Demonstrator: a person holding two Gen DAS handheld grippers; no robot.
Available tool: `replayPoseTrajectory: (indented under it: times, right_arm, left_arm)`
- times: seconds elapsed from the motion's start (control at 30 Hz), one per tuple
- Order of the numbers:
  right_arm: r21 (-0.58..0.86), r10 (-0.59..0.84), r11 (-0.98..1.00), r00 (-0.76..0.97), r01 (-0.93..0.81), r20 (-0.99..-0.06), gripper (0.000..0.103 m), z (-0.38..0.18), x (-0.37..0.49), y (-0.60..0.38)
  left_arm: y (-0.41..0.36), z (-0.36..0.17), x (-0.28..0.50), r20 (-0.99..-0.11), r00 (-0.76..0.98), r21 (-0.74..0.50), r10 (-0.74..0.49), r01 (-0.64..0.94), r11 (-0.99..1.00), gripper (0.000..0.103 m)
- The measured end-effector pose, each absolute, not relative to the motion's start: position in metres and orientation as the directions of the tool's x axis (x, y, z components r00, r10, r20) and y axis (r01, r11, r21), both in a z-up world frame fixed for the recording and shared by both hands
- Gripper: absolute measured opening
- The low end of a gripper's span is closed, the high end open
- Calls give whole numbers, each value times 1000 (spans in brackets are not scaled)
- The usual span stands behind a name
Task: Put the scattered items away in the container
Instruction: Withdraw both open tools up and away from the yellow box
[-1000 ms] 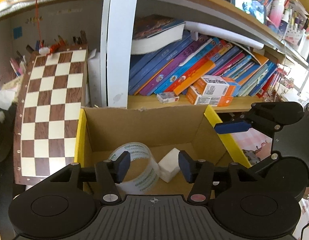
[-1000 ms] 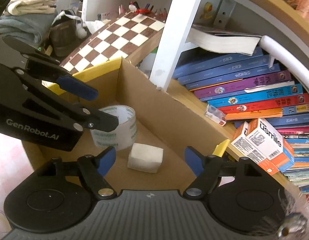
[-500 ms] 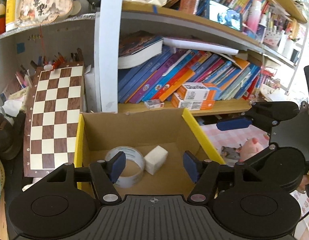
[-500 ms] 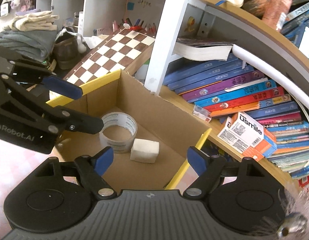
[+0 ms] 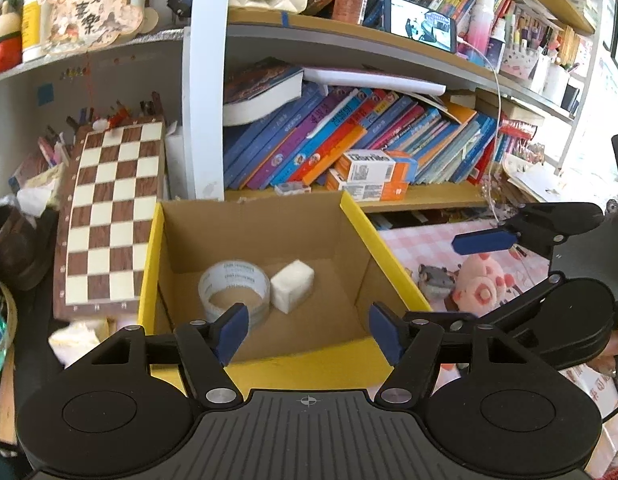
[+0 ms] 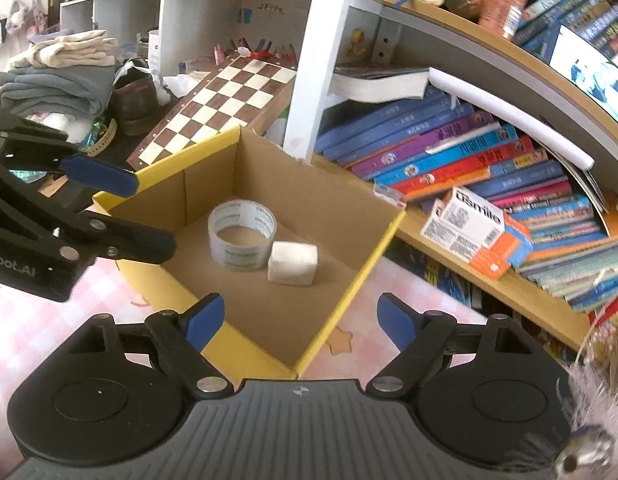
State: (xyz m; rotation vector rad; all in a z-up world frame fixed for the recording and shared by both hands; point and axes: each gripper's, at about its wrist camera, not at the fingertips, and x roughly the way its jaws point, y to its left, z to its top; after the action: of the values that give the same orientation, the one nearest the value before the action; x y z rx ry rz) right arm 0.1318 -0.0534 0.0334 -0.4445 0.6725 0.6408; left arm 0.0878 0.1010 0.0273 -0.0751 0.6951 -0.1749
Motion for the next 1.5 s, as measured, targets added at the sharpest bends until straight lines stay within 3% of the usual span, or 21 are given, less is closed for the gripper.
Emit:
replayPoseTrajectory:
  times: [0.4,1.5]
  right_arm:
    - [-122,359,788,611,-604,-705,89,23,99,-83]
    - [-38,282,888,607,-458,-743,93,-2,56,-145]
  left_arm:
    - [94,19,54,-654,732,-153,-190,118,981,69]
    - [41,0,30,-701,678,-155,-222,159,975,69]
